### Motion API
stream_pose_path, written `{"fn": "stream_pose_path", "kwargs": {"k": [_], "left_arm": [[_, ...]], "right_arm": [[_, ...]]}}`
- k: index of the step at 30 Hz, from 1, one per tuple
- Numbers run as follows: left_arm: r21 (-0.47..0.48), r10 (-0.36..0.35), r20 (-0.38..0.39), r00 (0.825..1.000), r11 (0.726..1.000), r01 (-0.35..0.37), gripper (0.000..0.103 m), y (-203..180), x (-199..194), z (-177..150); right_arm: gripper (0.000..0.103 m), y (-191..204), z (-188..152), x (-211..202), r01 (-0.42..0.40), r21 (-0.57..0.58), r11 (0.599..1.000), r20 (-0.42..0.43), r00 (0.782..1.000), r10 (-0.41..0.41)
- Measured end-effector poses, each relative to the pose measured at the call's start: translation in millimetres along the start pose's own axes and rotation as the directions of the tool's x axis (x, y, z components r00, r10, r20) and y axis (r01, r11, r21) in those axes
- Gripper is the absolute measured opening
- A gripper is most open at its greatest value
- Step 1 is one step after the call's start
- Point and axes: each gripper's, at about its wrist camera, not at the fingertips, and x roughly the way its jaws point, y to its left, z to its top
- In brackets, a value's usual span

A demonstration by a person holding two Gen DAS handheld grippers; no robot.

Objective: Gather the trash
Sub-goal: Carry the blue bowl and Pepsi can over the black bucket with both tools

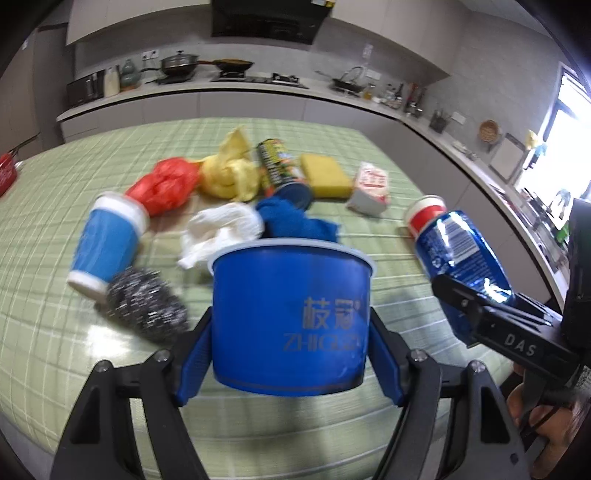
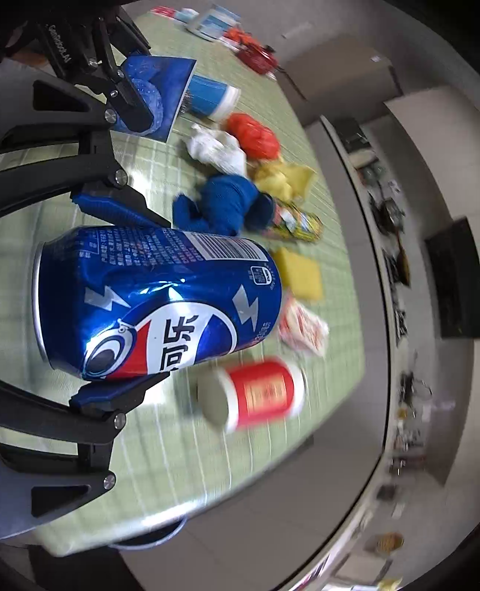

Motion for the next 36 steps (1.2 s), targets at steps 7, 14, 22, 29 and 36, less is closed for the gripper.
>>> {"fn": "stream_pose_path", "kwargs": {"k": [7, 14, 22, 29, 36], "left_arm": [[0.088, -0.093, 0.000, 0.996, 0.992, 0.093, 0.075, -64.7, 11.6, 7.5], [0.174, -0.171, 0.000, 0.985, 0.970, 0.169, 0.076, -165.6, 31.7, 9.0], [0.142, -0.188, -0.036, 0.981, 0.971, 0.191, 0.076, -297.4, 75.8, 3.1], [0.091, -0.178, -0.085, 0.980, 0.978, 0.185, 0.076, -387.1, 126.3, -16.2], [0.014, -0.088, -0.174, 0.981, 0.996, 0.091, 0.076, -404.0, 195.3, -54.7]], "right_arm": [[0.072, -72.7, -4.0, -43.9, 0.103, 0.106, 0.989, 0.044, 0.993, -0.108], [0.072, -174.6, -15.5, -79.5, 0.162, 0.189, 0.969, 0.091, 0.979, -0.181], [0.072, -336.1, -24.6, -88.1, 0.161, 0.213, 0.964, 0.059, 0.982, -0.177], [0.072, -437.6, -28.8, -62.4, 0.146, 0.175, 0.974, 0.002, 0.989, -0.149], [0.072, -478.9, -53.1, 0.1, 0.091, 0.131, 0.987, -0.087, 0.993, -0.080]]}}
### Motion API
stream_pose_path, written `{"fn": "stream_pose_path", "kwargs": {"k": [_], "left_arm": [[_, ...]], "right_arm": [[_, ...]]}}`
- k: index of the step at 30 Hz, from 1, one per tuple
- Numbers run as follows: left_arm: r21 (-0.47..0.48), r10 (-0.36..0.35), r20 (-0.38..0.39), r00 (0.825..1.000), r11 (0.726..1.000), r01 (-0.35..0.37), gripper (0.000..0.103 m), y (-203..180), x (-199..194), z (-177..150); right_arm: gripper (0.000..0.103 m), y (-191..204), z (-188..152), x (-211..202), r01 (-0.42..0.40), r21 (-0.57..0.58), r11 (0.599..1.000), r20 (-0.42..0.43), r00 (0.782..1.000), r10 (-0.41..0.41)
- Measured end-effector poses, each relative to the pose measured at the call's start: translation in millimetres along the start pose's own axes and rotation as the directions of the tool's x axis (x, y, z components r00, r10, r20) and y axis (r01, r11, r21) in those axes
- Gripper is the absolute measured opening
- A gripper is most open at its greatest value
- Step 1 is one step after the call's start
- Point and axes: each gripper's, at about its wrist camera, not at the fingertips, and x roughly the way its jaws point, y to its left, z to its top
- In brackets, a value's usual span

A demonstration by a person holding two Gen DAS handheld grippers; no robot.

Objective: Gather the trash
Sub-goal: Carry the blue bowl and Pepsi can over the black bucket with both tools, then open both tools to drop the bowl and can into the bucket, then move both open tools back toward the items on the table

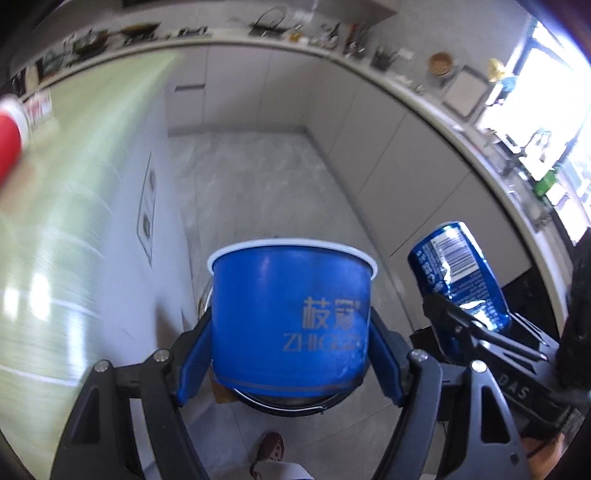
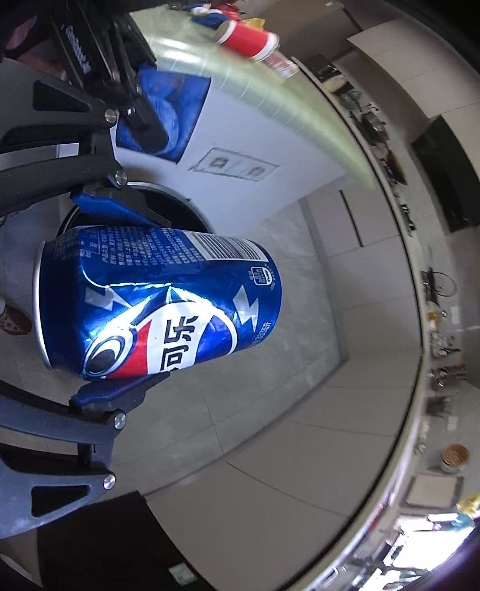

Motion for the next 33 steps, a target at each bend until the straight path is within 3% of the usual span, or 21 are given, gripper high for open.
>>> {"fn": "stream_pose_path", "kwargs": {"k": [8, 12, 16, 22, 33], "left_arm": [[-0.020, 0.105, -0.078, 0.991, 0.994, -0.107, 0.078, 2.1, 49.3, -7.7], [-0.036, 0.160, -0.152, 0.975, 0.985, -0.167, 0.082, -1.1, 68.4, -6.2], [-0.065, 0.199, -0.142, 0.970, 0.976, -0.210, 0.087, -0.4, 64.8, -3.1], [-0.055, 0.182, -0.091, 0.979, 0.981, -0.187, 0.087, -13.0, 39.1, 9.3], [0.028, 0.051, -0.034, 0.998, 0.998, -0.050, 0.087, -53.3, -38.9, 34.8]], "right_arm": [[0.072, -11.5, -11.1, 63.2, -0.073, -0.021, 0.997, -0.086, 0.994, 0.071], [0.072, -10.0, -9.7, 81.7, -0.105, -0.031, 0.994, -0.138, 0.985, 0.100], [0.082, -9.0, -6.5, 89.3, -0.094, -0.040, 0.995, -0.154, 0.984, 0.087], [0.083, -18.3, 3.4, 67.5, -0.059, -0.004, 0.998, -0.099, 0.993, 0.059], [0.083, -12.6, 17.6, -1.8, 0.088, 0.083, 0.993, -0.045, 0.995, -0.084]]}}
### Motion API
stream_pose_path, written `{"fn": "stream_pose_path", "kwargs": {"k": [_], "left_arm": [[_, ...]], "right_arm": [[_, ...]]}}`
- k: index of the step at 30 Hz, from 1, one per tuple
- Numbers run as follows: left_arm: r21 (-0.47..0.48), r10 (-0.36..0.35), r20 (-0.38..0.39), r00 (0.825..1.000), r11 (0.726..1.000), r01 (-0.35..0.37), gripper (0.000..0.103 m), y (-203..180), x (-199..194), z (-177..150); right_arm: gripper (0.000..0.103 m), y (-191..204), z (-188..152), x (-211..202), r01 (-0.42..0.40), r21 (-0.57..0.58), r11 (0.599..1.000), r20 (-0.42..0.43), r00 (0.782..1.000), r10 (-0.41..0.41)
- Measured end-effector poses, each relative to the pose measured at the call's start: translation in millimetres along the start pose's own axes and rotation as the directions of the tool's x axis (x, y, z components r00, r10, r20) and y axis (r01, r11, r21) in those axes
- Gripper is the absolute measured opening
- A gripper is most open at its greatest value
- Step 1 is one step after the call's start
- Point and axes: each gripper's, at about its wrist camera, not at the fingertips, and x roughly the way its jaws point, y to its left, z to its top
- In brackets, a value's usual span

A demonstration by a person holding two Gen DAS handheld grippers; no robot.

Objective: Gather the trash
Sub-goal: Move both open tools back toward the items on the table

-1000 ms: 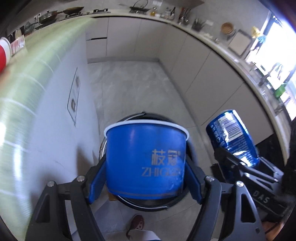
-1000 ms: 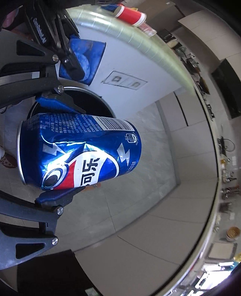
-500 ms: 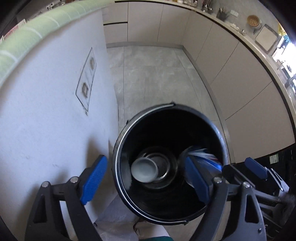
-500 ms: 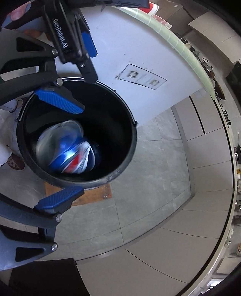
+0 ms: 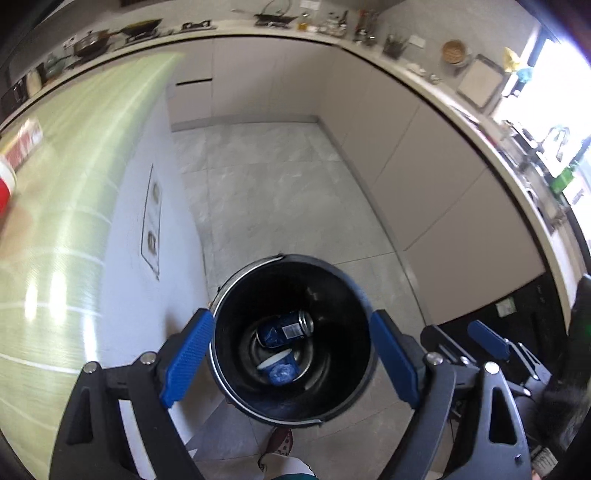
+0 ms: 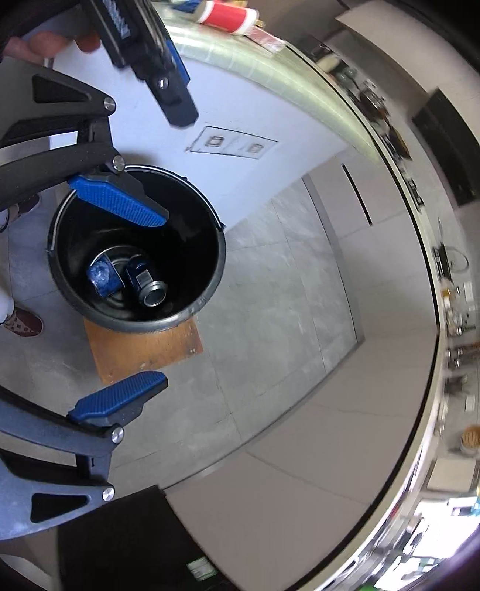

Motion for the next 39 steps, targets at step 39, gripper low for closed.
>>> {"fn": "stream_pose_path", "kwargs": {"k": [39], "left_arm": [[-0.179, 0.203, 0.143, 0.969, 0.968, -0.177, 0.087, 390.7, -166.4, -26.1]], "right_arm": [[0.083, 399.5, -48.3, -106.2, -0.093, -0.167, 0.982, 0.153, 0.981, 0.119]]}}
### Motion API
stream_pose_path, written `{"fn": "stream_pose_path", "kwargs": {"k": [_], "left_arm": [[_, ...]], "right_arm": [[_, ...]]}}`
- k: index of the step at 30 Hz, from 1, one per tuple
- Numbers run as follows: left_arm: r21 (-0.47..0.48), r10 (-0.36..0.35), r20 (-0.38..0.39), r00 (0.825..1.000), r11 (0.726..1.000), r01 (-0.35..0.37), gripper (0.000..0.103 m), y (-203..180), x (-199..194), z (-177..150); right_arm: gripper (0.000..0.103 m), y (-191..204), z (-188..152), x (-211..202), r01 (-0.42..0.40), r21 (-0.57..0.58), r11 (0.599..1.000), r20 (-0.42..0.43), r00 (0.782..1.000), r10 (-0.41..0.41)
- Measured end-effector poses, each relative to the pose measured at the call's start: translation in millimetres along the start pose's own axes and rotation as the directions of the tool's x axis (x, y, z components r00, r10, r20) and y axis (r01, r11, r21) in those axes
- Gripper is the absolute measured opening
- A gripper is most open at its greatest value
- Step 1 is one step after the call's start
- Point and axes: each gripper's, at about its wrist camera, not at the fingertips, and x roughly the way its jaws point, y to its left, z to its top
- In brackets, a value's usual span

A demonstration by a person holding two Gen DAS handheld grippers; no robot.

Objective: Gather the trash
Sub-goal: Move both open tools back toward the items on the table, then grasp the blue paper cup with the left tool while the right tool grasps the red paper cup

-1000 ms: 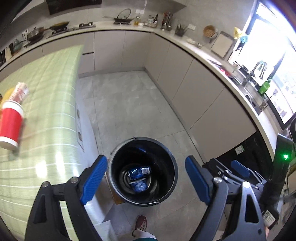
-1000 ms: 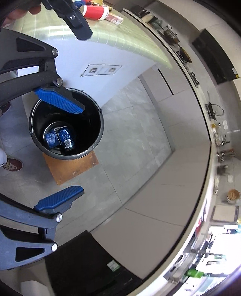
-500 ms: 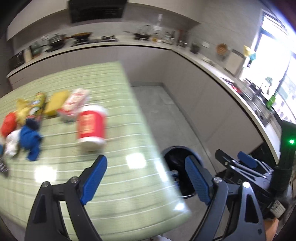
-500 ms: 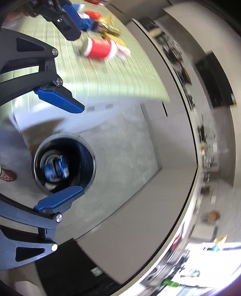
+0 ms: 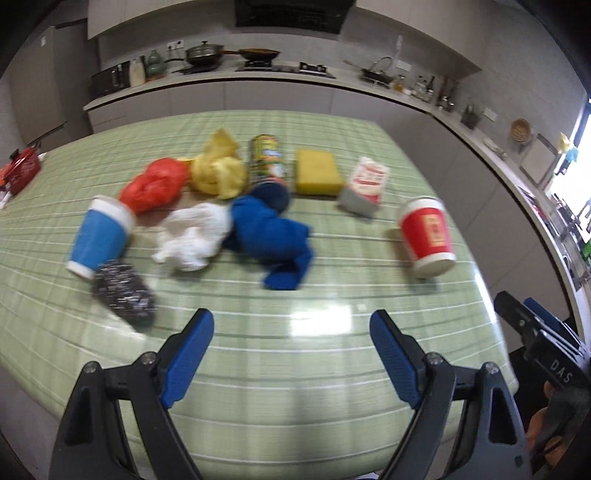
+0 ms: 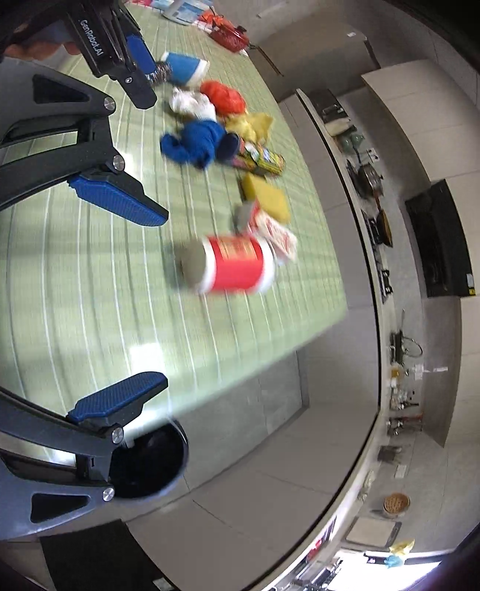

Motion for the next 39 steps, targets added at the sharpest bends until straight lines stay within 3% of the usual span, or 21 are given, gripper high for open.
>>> {"fn": "stream_pose_path", "kwargs": {"k": [8, 19, 26, 39], "left_arm": [[-0.099, 0.090, 0.004, 0.996, 0.991, -0.089, 0.087, 73.0, 1.1, 8.3], [-0.172, 0.234, 0.006, 0.972, 0.958, -0.230, 0.087, 124.3, 3.5, 15.9], [-0.178, 0.220, -0.025, 0.975, 0.959, -0.220, 0.087, 149.9, 16.5, 24.1], [-0.076, 0.147, -0.086, 0.985, 0.985, -0.154, 0.087, 185.3, 71.4, 57.4]], "right_arm": [[0.083, 54.7, 2.2, 17.3, -0.050, -0.059, 0.997, -0.043, 0.998, 0.047], [0.083, 82.4, 28.4, 39.9, -0.125, -0.115, 0.985, -0.003, 0.992, 0.126], [0.083, 98.1, 28.2, 45.7, -0.141, -0.112, 0.984, -0.008, 0.990, 0.141], [0.083, 105.5, 27.3, 52.2, 0.024, 0.007, 1.000, 0.018, 1.000, -0.024]]}}
